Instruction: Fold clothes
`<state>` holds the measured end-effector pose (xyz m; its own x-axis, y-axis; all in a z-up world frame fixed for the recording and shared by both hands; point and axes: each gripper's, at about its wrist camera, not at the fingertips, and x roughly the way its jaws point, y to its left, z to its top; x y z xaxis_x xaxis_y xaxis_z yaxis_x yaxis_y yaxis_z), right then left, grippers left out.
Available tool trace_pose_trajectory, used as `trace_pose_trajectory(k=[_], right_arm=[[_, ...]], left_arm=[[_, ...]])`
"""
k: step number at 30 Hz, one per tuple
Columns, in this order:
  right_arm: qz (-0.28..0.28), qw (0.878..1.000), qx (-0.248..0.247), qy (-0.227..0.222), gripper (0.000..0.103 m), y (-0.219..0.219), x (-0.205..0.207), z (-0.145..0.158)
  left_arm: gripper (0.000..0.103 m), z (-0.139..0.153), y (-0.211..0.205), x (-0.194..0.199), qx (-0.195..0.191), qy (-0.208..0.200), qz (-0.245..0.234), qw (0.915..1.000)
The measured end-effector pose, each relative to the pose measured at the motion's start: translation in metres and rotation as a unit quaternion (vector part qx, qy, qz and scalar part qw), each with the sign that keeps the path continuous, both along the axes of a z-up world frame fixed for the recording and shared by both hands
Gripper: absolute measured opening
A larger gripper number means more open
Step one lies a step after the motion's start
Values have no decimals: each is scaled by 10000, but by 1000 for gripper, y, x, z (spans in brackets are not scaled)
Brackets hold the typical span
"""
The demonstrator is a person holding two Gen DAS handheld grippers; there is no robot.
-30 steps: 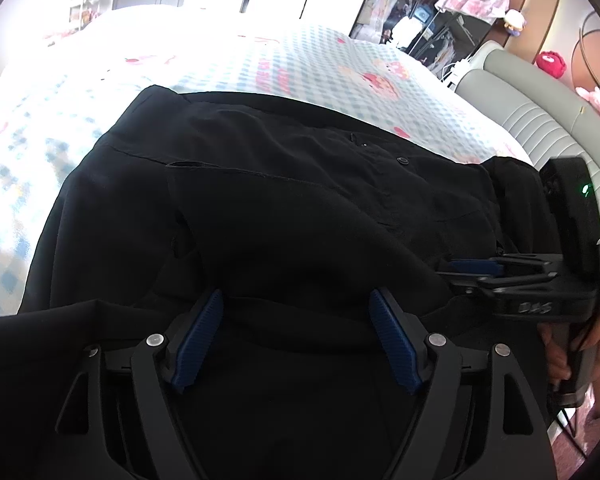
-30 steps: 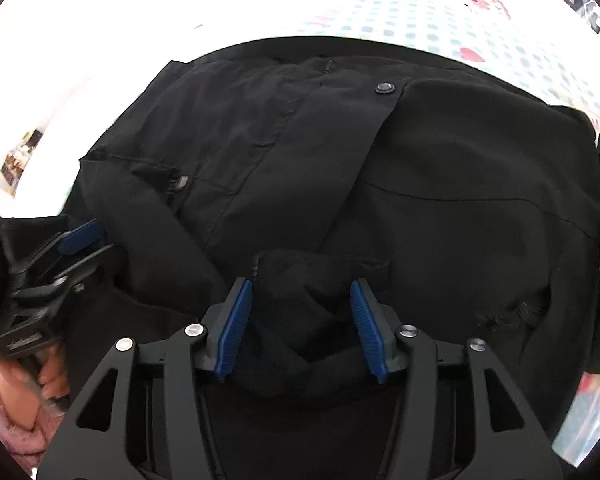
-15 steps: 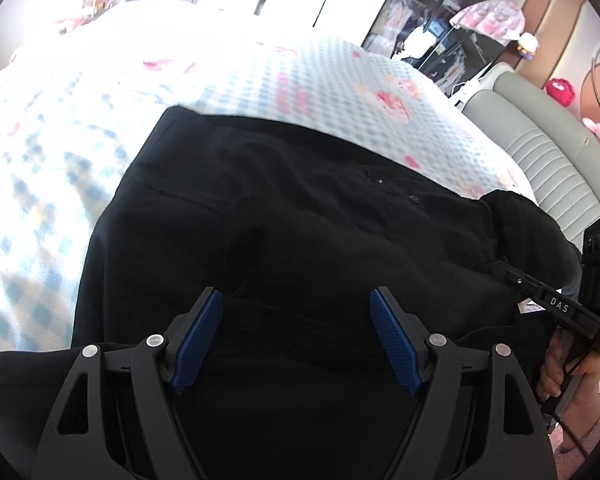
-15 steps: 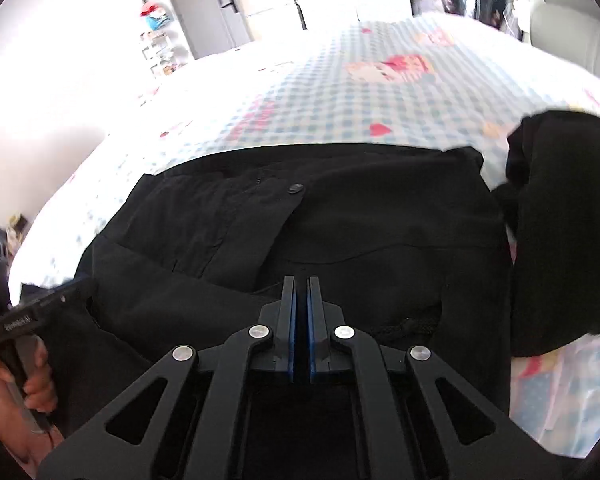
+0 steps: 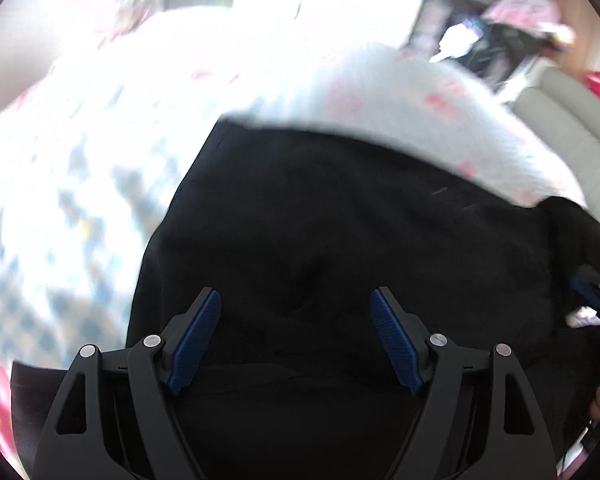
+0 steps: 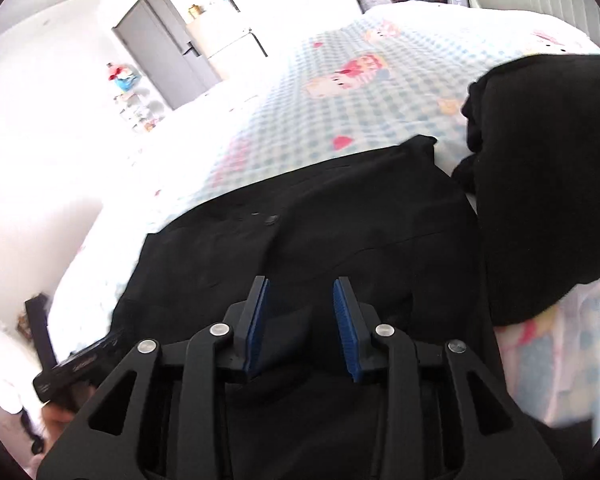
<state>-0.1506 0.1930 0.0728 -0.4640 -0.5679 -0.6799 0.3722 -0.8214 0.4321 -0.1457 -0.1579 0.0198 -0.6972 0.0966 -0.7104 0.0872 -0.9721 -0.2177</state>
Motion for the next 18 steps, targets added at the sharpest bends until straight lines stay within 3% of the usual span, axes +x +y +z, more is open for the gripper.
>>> trace_pose_trajectory(k=[2,4,5,7,9,10,12,13,14,18], right_arm=[[409,9989,38,-235,39,-19,1,-9],[849,9939,-76,-702,42,-52,-1,-35],[985,9915,-79,-849,44,-63,1,-45],[988,9919,395,-690,41,-81,2,-63],[787,9919,630,-775,35,-82,-1,-74],[659,9927,543,-855,33,-76,1,-73],[475,9965,278,-634,40,-56,13,-48],[458,9977,191,-464,52,-47,22,-33],[472,9983,134,-316,60,-38,33,-20],[250,9993,275,-31,60,-2,84,10]], left_arm=[[80,2,18,4,423,219,-682,9965],[80,-8,35,-2,336,98,-992,9945],[80,-16,41,-8,27,-83,-959,9954],[79,-32,36,-25,-343,-533,-640,9959],[75,-31,19,-33,-137,-861,-309,9957],[74,-20,14,-28,7,-818,-359,9960],[77,21,17,4,151,-29,-667,9977],[81,27,18,17,232,97,-692,9973],[82,28,19,30,320,116,-671,9972],[82,30,22,78,670,192,-586,9958]])
